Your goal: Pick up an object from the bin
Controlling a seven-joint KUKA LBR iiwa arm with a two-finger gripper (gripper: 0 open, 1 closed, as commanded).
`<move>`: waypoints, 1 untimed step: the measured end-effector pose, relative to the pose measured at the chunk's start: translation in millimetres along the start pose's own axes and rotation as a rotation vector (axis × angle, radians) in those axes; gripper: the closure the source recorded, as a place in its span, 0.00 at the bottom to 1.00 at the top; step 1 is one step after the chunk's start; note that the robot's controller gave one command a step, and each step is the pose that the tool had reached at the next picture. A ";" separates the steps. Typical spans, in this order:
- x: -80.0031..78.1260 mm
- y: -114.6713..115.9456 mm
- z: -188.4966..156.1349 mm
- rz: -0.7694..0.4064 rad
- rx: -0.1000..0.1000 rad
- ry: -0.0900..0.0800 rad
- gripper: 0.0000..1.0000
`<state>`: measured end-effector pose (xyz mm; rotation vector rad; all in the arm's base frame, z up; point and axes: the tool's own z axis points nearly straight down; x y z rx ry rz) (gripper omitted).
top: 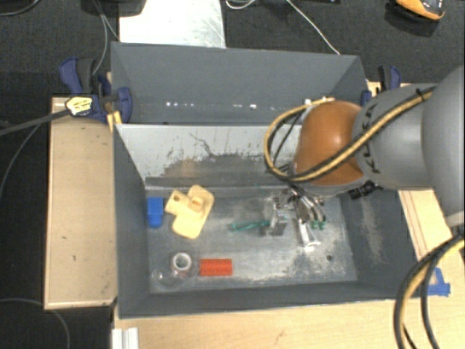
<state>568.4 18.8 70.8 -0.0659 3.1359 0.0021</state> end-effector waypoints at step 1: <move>4.8 -2.3 -105.8 -0.004 0.000 0.000 1.00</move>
Offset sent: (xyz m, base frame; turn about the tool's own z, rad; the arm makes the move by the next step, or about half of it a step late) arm 0.0105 -0.0224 -0.0008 -0.0066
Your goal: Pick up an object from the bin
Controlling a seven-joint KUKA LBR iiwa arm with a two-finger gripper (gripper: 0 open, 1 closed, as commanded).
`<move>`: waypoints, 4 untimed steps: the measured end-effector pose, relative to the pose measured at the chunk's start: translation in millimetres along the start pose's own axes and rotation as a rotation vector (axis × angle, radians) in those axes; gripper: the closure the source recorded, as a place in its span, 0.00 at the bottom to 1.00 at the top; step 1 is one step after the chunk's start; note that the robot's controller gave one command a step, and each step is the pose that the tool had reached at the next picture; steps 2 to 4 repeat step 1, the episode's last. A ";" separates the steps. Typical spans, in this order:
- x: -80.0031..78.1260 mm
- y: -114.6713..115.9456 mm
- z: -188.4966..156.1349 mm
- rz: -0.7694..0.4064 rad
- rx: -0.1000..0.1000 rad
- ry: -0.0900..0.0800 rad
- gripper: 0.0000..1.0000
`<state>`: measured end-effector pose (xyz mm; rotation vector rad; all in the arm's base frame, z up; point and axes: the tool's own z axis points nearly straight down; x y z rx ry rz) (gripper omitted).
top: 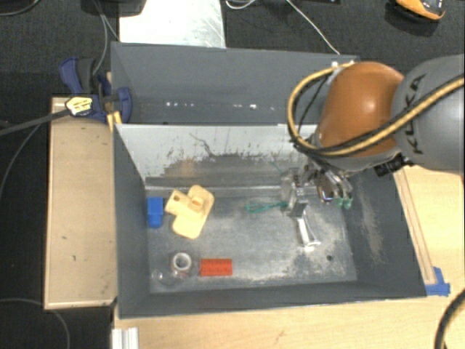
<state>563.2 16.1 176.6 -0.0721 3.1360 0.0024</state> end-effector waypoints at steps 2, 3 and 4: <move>-14.8 -20.8 106.2 0.000 0.000 -0.003 0.00; -14.8 -20.8 106.2 0.000 0.000 -0.003 0.00; -14.8 -20.8 106.2 0.000 0.000 -0.003 0.00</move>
Offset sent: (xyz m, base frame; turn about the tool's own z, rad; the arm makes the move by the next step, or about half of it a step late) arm 0.0000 0.0000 0.0000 0.0000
